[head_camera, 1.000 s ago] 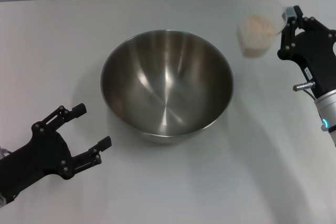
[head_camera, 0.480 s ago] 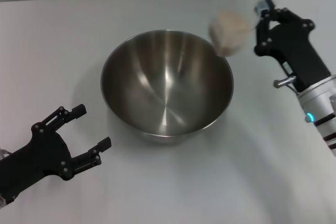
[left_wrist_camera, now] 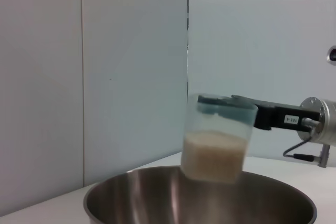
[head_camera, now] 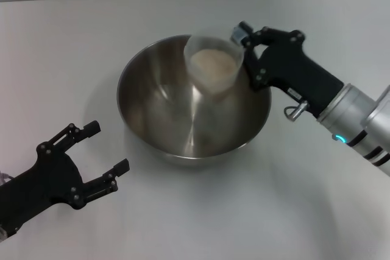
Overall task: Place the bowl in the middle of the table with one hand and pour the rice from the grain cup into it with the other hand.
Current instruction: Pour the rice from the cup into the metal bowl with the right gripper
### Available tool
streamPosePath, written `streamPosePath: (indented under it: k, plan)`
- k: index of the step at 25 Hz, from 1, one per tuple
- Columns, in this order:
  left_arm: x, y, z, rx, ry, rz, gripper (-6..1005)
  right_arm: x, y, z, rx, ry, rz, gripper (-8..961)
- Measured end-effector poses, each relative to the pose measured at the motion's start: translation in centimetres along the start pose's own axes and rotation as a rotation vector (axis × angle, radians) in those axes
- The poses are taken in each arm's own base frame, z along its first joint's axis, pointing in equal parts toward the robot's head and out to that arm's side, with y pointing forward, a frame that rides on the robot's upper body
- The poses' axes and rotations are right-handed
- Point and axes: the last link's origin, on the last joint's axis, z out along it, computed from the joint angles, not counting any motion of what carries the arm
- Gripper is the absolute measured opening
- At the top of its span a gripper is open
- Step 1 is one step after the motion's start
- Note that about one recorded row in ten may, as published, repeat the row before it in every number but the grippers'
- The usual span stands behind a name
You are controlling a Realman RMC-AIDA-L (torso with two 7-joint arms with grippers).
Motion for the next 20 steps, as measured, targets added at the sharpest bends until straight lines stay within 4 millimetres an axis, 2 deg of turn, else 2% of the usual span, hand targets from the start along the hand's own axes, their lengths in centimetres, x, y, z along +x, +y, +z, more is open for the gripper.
streamPosePath:
  k: [6, 8, 9, 10, 11, 13, 14, 15, 18, 19, 20]
  plan:
    - [0.0, 0.0, 0.0, -0.001, 0.001, -0.002, 873, -0.1, -0.2, 0.3, -0.023, 0.006, -0.039, 51]
    - [0.0, 0.0, 0.0, 0.000, 0.001, -0.002, 873, -0.1, -0.3, 0.1, -0.044, 0.007, -0.103, 50]
    - [0.0, 0.0, 0.0, 0.000, 0.001, -0.002, 873, -0.2, -0.2, 0.0, -0.059, 0.000, -0.193, 49]
    - [0.0, 0.0, 0.0, 0.000, 0.001, -0.002, 873, -0.2, -0.2, 0.0, -0.059, 0.000, -0.193, 49]
    - [0.0, 0.0, 0.0, 0.001, 0.001, -0.003, 873, -0.3, -0.1, -0.1, -0.059, -0.015, -0.321, 48]
    - [0.0, 0.0, 0.0, 0.003, 0.001, -0.004, 873, -0.3, -0.1, -0.2, -0.056, -0.020, -0.385, 47]
    - [0.0, 0.0, 0.0, 0.003, 0.001, -0.004, 873, -0.4, 0.2, -0.3, -0.050, -0.034, -0.547, 46]
    - [0.0, 0.0, 0.0, 0.004, 0.002, -0.005, 873, -0.4, 0.2, -0.3, -0.050, -0.034, -0.547, 46]
    - [0.0, 0.0, 0.0, 0.005, 0.003, -0.006, 873, -0.4, 0.6, -0.2, -0.042, -0.045, -0.763, 44]
    - [0.0, 0.0, 0.0, 0.006, 0.003, -0.006, 873, -0.3, 0.9, -0.2, -0.040, -0.051, -0.899, 44]
    - [0.0, 0.0, 0.0, 0.006, 0.003, -0.006, 873, -0.3, 0.9, -0.2, -0.040, -0.051, -0.899, 43]
